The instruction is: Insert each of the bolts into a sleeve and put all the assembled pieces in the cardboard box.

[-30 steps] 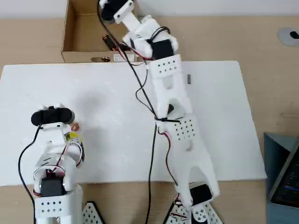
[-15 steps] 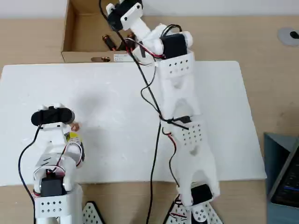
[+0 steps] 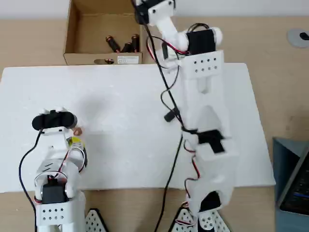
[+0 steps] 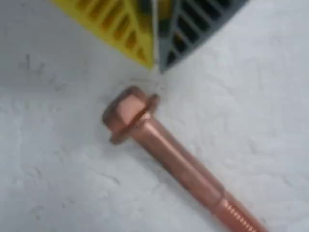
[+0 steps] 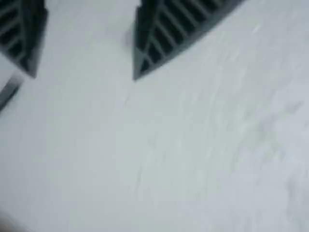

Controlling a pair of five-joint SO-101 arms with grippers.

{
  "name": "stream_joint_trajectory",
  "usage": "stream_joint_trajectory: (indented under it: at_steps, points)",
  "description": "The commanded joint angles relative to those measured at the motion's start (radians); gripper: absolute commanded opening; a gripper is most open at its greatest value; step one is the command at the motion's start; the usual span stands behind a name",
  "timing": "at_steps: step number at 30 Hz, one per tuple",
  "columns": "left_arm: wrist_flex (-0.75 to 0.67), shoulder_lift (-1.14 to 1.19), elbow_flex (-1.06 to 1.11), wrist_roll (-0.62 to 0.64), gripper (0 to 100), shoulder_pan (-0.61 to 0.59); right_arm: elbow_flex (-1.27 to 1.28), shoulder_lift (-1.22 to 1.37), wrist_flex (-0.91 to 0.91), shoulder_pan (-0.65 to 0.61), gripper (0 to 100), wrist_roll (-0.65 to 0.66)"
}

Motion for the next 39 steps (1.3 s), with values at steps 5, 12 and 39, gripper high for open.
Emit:
stream_joint_trajectory:
  at_steps: [5, 12, 39]
  points:
    - [-0.012, -0.008, -0.008, -0.002, 0, -0.011, 0.392, -0.266, 0.021, 0.064, 15.3, -0.262]
    - [-0.012, -0.008, -0.008, -0.002, 0, -0.011, 0.596, -0.312, 0.014, 0.065, 15.3, -0.431]
    - [-0.012, -0.008, -0.008, -0.002, 0, -0.011, 0.676, -0.004, -0.157, -0.094, 15.3, -0.717]
